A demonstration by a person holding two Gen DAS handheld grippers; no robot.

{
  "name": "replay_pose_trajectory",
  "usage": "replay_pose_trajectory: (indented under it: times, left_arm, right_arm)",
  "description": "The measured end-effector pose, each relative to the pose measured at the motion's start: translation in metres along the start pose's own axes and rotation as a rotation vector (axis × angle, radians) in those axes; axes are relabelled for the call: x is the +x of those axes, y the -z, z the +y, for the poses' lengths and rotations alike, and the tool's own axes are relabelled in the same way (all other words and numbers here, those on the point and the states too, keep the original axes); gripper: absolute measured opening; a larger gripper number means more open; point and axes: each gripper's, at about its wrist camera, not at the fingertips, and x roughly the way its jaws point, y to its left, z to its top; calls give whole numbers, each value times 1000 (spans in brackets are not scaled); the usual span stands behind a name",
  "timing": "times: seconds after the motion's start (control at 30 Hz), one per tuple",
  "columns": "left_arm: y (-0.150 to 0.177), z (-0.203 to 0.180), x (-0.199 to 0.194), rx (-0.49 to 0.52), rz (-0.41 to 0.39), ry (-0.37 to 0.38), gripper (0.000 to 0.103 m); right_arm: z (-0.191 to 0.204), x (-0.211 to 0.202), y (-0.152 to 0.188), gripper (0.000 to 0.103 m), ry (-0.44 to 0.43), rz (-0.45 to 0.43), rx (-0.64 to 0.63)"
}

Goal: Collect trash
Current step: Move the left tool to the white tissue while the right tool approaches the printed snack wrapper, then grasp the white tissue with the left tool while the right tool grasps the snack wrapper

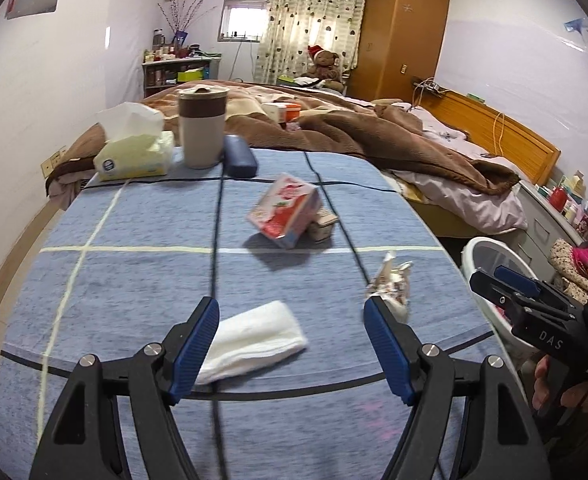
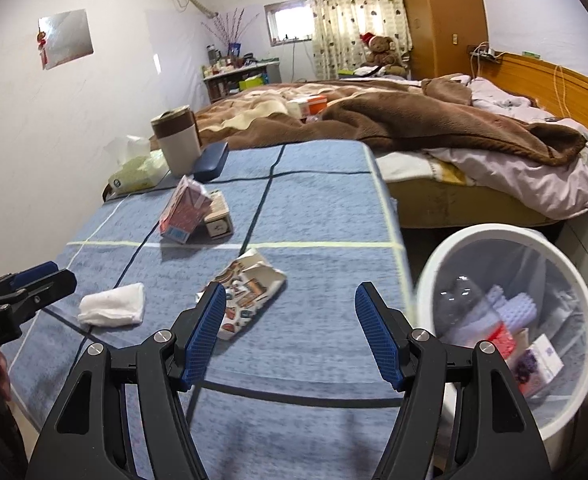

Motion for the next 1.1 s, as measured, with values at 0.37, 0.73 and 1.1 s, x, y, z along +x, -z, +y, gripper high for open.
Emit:
replay_pose_trajectory:
  times: [0.37,0.73,1.1]
  left_arm:
    - [16,33,23,71,107,14,79]
    - [20,33,52,201,187,27,80]
    - [25,27,66,321,221,33,81]
  right_arm:
    - [21,42,1,69,-24,110,41]
    - [28,66,-3,69,-7,168,54]
    - [40,78,-6,69,-32,203,13]
